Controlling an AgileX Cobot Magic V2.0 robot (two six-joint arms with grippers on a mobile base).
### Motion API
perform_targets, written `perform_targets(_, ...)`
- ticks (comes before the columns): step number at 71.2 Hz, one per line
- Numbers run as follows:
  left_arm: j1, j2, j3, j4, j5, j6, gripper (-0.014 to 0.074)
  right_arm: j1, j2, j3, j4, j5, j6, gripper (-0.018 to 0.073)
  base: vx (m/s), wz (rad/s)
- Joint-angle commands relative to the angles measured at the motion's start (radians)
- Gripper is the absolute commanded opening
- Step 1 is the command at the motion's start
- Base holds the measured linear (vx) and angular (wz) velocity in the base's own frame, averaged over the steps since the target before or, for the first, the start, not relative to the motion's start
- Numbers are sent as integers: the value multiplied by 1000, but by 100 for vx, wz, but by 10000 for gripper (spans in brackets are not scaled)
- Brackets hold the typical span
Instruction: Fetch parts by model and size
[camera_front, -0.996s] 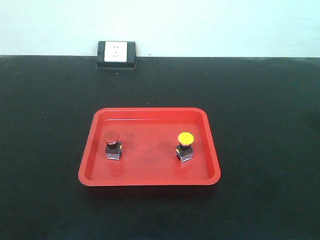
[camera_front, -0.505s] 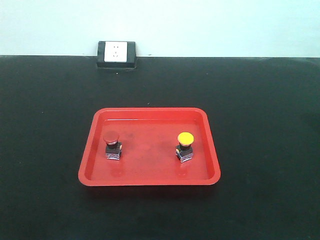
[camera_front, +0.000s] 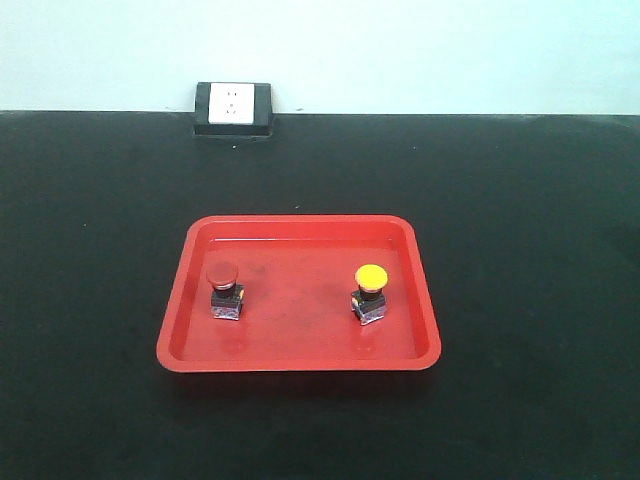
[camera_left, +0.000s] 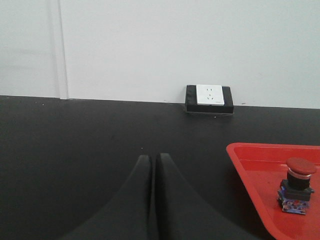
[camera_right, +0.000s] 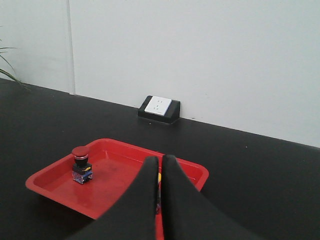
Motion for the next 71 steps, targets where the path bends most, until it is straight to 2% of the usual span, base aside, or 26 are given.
perform_targets(1,-6,-15,2,0,-76,-9,-6,-4,7,-23,-1,-68,-8,-10,0,0)
perform_targets(22,-6,-15,2,0,-76,-9,-6,-22,7,-6,-24,-80,-8,-10,0,0)
perform_targets(37,-6,-15,2,0,-76,-9,-6,-206,-5,106,-34,-205,31,-10,0,0)
perform_targets(48,-6,-15,2,0,-76,-9,-6,-348,-5,222,-99,-308,33,-10,0,0)
perform_targets(60,-6,-15,2,0,-76,-9,-6,-447,-5,313,-104,-404,38,-10,0,0)
perform_targets(71,-6,-15,2,0,-76,-9,-6,-516,-5,362,-104,-442,83,-10,0,0)
